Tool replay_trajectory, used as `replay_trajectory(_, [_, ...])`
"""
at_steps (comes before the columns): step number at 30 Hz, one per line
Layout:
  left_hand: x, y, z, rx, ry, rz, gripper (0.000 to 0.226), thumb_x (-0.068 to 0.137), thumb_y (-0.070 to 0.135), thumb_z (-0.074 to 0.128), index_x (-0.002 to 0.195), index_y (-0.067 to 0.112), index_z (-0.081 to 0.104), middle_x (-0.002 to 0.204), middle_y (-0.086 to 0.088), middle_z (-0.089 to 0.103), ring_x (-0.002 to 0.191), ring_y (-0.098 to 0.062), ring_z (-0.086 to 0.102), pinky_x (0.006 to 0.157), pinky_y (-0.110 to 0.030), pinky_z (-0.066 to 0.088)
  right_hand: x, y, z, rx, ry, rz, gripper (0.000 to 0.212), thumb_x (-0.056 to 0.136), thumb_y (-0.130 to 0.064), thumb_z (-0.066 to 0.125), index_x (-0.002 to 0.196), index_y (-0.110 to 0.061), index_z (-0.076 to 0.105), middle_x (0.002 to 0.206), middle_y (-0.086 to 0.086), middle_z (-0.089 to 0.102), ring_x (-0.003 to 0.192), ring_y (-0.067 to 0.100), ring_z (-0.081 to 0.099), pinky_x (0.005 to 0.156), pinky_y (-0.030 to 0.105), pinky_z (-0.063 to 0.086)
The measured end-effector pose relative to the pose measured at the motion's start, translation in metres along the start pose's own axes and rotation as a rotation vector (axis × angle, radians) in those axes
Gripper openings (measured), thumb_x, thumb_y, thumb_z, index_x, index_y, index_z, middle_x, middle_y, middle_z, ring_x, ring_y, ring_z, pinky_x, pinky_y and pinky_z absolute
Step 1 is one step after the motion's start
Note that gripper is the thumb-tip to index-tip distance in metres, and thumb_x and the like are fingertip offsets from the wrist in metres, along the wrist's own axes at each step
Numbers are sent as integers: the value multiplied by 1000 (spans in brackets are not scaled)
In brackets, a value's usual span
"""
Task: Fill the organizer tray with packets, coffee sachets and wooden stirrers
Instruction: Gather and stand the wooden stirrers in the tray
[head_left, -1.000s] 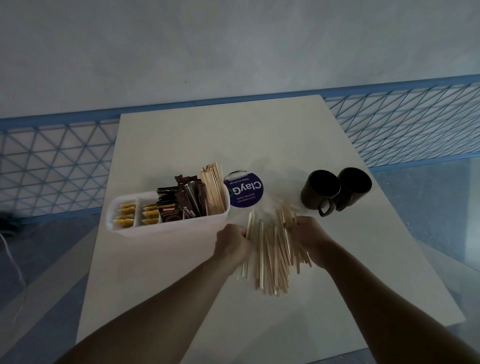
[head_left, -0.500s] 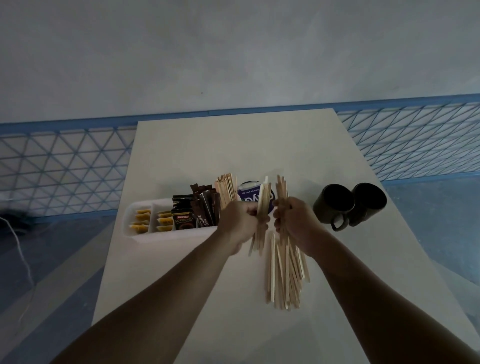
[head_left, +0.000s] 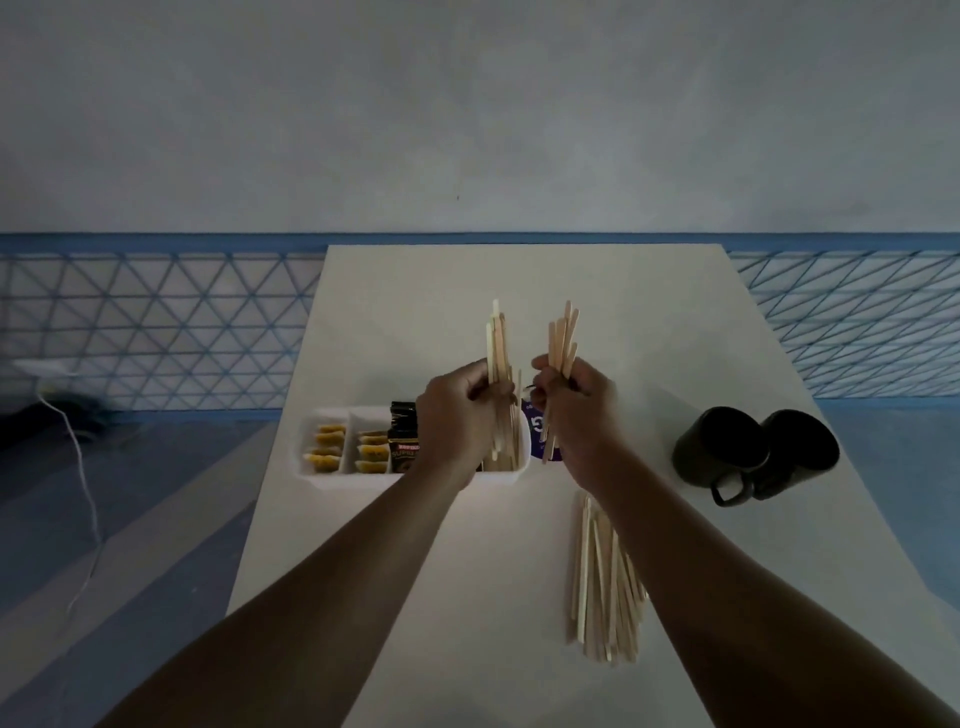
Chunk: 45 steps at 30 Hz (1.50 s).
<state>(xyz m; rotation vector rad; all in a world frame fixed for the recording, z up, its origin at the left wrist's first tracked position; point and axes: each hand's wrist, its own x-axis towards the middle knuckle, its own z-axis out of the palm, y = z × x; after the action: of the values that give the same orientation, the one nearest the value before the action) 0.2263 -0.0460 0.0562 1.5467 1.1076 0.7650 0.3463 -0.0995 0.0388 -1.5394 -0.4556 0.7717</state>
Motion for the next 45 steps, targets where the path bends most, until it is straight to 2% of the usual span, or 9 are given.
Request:
replay_trajectory(9, [-5, -21, 8, 93, 176, 112, 18, 89, 14, 68, 106, 16, 75, 89, 5, 75, 79, -5, 69, 76, -26, 57, 7, 13, 26, 32, 18, 32, 23, 90, -15, 59, 87, -31, 76, 76, -3, 71, 74, 14, 67, 71, 35, 55])
replay_trajectory(16, [-10, -34, 15, 149, 179, 110, 20, 89, 14, 68, 108, 14, 74, 93, 8, 73, 76, 10, 60, 71, 0, 46, -2, 32, 28, -11, -3, 64, 21, 97, -10, 56, 103, -20, 73, 94, 2, 76, 94, 23, 72, 84, 39, 58])
replay_trajectory(23, [-10, -35, 15, 237, 160, 60, 12, 91, 11, 65, 99, 10, 75, 85, -3, 74, 73, -4, 62, 62, -3, 43, -7, 36, 22, -210, -104, 39, 31, 94, -4, 51, 91, -27, 72, 80, -3, 74, 81, 17, 71, 68, 30, 58])
replay_trajectory(28, [-6, -22, 12, 157, 159, 94, 20, 88, 8, 67, 107, 11, 75, 86, 11, 71, 75, 10, 61, 70, 3, 40, -5, 32, 20, -311, -129, -30, 26, 91, -6, 56, 90, -26, 71, 76, -9, 73, 71, 6, 68, 59, 24, 52])
replay_trajectory(32, [0, -14, 7, 176, 145, 109, 22, 86, 6, 66, 106, 13, 74, 82, 17, 66, 73, 17, 59, 70, 4, 40, 0, 30, 18, -478, -163, -106, 25, 89, 2, 54, 100, -15, 69, 93, 1, 71, 89, 21, 68, 78, 42, 56])
replay_trajectory(36, [9, -10, 2, 293, 141, 73, 28, 88, 9, 66, 116, 10, 68, 99, 4, 70, 89, -5, 65, 87, -15, 50, 3, 27, 15, -754, -160, -182, 38, 95, -10, 55, 133, -13, 55, 124, 14, 55, 108, 31, 57, 88, 38, 48])
replay_trajectory(38, [14, -9, 0, 354, 124, 45, 35, 91, 13, 65, 125, 9, 64, 110, -5, 70, 101, -15, 65, 86, -17, 46, 2, 23, 14, -702, -181, -175, 48, 90, -2, 56, 136, -17, 52, 124, 13, 52, 107, 31, 59, 87, 43, 53])
replay_trajectory(43, [21, -2, -3, 480, -1, -36, 43, 95, 17, 60, 137, 7, 54, 129, -12, 62, 117, -24, 59, 95, -27, 46, 4, 14, 12, -725, -146, -272, 52, 85, 1, 65, 134, -15, 55, 110, 10, 64, 94, 24, 64, 80, 33, 53])
replay_trajectory(45, [23, 2, -3, 495, -33, -33, 31, 95, 16, 59, 123, 3, 63, 116, -13, 67, 99, -24, 63, 85, -31, 51, 4, 11, 14, -664, -166, -278, 41, 86, 1, 66, 124, -12, 61, 102, 6, 69, 86, 23, 68, 78, 41, 58])
